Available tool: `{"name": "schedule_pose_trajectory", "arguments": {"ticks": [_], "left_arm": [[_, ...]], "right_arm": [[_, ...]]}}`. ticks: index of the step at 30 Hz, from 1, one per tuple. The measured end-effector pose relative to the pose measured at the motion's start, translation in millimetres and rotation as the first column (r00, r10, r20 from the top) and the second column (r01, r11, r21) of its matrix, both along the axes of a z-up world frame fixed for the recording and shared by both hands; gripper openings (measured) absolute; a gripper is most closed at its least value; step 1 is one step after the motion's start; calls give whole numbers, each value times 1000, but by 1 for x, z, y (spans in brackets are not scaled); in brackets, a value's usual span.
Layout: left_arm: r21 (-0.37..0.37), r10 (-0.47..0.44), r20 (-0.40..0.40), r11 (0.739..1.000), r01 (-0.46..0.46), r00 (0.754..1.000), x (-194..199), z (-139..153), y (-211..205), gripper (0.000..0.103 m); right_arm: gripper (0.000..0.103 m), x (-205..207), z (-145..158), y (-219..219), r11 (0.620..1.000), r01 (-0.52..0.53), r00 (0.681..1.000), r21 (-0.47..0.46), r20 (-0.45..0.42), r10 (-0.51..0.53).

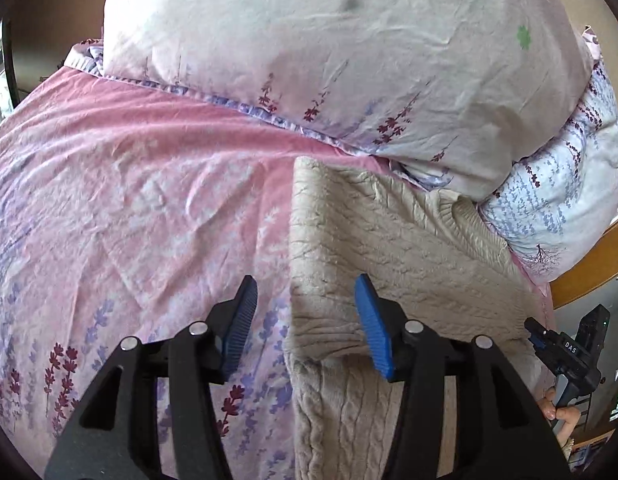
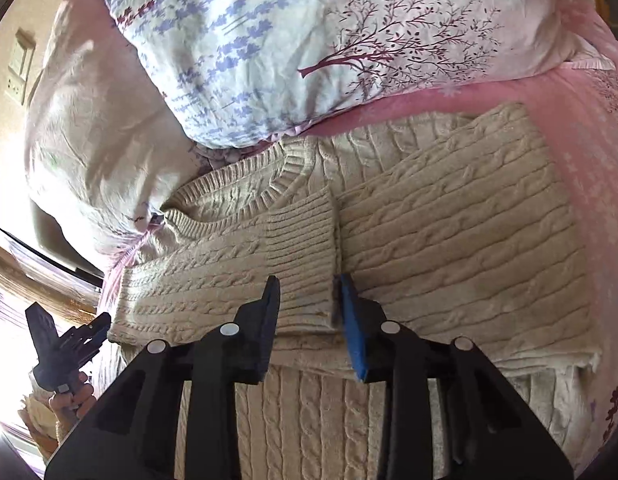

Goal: Fold small clothes

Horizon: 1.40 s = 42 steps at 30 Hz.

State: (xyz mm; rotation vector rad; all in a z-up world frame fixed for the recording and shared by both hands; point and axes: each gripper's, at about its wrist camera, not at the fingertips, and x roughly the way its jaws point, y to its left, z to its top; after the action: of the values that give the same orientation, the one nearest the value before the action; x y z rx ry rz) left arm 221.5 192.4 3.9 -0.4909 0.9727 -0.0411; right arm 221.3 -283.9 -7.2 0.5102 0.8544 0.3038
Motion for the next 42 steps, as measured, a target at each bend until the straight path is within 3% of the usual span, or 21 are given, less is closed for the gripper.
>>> {"name": "schedule_pose_trajectory", "arguments": {"ticks": [3, 5, 6, 12, 14, 17, 19, 21, 24, 27, 30, 33, 36, 39, 42], "left_arm": [[-26, -14, -15, 1000, 14, 1000, 3, -5, -1, 50], [-35, -18, -27, 999, 17, 999, 6, -9, -3, 50], [-26, -13, -16, 1000, 13, 1000, 6, -7, -6, 49], [-22, -15, -16, 1000, 15, 1000, 8, -7, -12, 49], [-14, -18, -15, 1000, 18, 1000, 8, -7, -14, 49], [-6, -19, -15, 1000, 19, 1000, 9, -7, -17, 43], [-37, -27, -19, 999, 26, 999, 9, -10, -16, 25], [-47, -17, -20, 999, 16, 1000, 8, -13, -15, 19], [-32, -15, -21, 999, 14, 1000, 9, -14, -13, 13], [-15, -19, -14, 1000, 19, 1000, 8, -14, -13, 12], [-1, -22, -9, 1000, 22, 1000, 8, -14, -13, 12], [-1, -21, -8, 1000, 20, 1000, 9, -13, -13, 13], [-3, -16, -4, 1000, 16, 1000, 9, -13, -12, 14], [9, -22, 5, 1000, 22, 1000, 5, -10, -13, 20], [9, -36, 43, 999, 36, 998, -16, 0, -11, 25]], "right_arm": [[33, 4, -3, 2, 1000, 6, 1000, 6, -12, -6], [14, 5, -2, 3, 1000, 4, 1000, 1, -4, -4], [10, 5, -1, 5, 1000, -9, 1000, 4, 7, 9], [10, -18, 36, -1, 998, 64, 976, -5, 207, -61], [10, -17, 29, -3, 994, 94, 981, -53, 174, -84], [10, -9, 0, -1, 992, 83, 996, -99, 42, -79], [10, -12, -6, 0, 991, 93, 995, -92, 49, -89], [10, -15, -2, 1, 992, 94, 994, -88, 64, -88], [11, -11, -2, 8, 983, 84, 996, -164, 42, -78], [23, -19, 6, 3, 979, 119, 992, -163, 69, -109], [43, -27, 19, 0, 982, 127, 984, -143, 140, -107], [44, -23, 18, 12, 986, 63, 991, -154, 130, -43], [47, -13, 0, 20, 989, 8, 999, -148, 42, -2], [47, -18, 1, 17, 992, 15, 998, -128, 62, -7], [58, -37, 9, 6, 997, -11, 998, -71, 54, 15]]}}
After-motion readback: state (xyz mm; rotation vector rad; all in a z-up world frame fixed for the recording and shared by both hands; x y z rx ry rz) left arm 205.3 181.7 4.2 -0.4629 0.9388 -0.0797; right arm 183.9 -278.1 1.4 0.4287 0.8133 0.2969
